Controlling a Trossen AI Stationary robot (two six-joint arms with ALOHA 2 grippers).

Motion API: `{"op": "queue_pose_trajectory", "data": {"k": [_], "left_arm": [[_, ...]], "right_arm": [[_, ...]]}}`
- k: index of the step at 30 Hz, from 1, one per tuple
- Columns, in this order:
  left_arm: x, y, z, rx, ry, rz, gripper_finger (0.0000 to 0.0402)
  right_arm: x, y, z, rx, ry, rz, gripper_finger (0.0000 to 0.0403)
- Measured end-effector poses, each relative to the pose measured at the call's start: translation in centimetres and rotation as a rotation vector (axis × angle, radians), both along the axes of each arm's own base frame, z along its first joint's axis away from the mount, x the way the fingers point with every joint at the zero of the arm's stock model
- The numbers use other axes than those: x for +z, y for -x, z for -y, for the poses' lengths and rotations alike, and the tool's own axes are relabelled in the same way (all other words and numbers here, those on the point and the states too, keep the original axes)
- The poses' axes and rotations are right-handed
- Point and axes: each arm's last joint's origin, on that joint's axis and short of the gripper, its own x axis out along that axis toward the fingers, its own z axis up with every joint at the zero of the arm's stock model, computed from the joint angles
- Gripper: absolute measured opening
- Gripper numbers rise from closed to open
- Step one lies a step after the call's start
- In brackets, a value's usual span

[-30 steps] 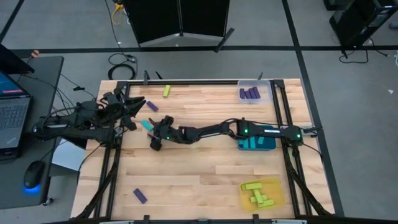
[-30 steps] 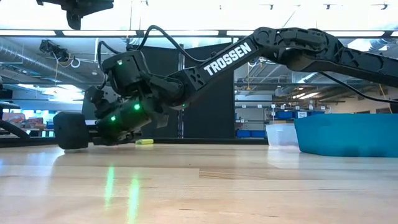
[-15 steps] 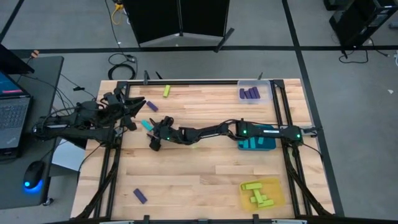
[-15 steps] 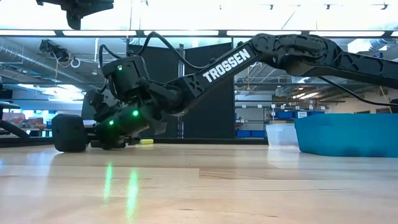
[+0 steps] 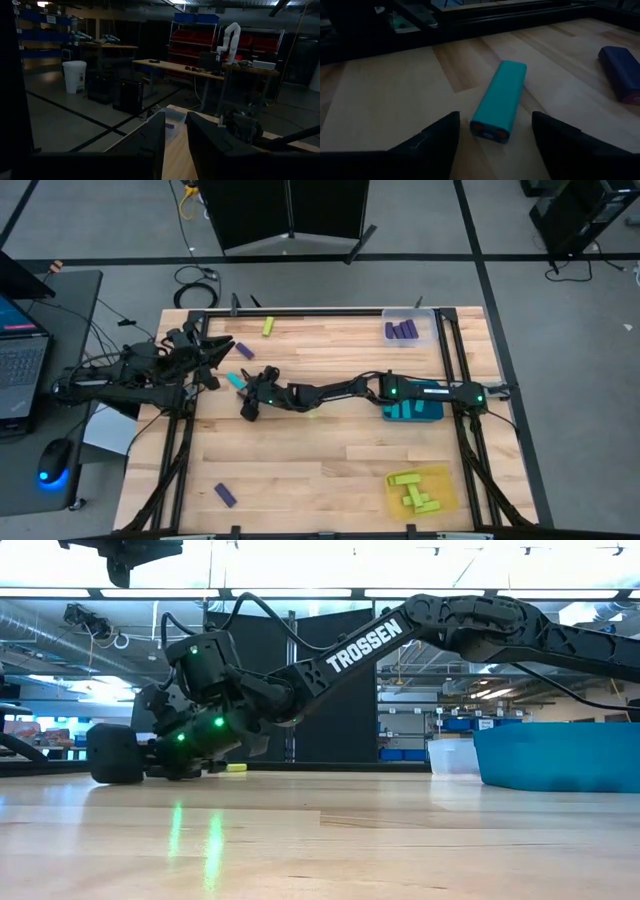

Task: Sort blocks
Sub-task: Put the light blue block into the blue bin

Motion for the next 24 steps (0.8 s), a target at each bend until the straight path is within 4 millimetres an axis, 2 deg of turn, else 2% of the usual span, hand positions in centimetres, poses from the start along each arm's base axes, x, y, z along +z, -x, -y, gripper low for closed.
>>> {"op": "queue_pose_trajectory", "data": {"k": [24], "left_arm": [[0.00, 0.00, 0.00, -0.001, 0.000, 0.000, 0.0088]], "right_arm": [[-0.22, 0.07, 0.60, -0.004, -0.029, -0.004, 0.0126]]}}
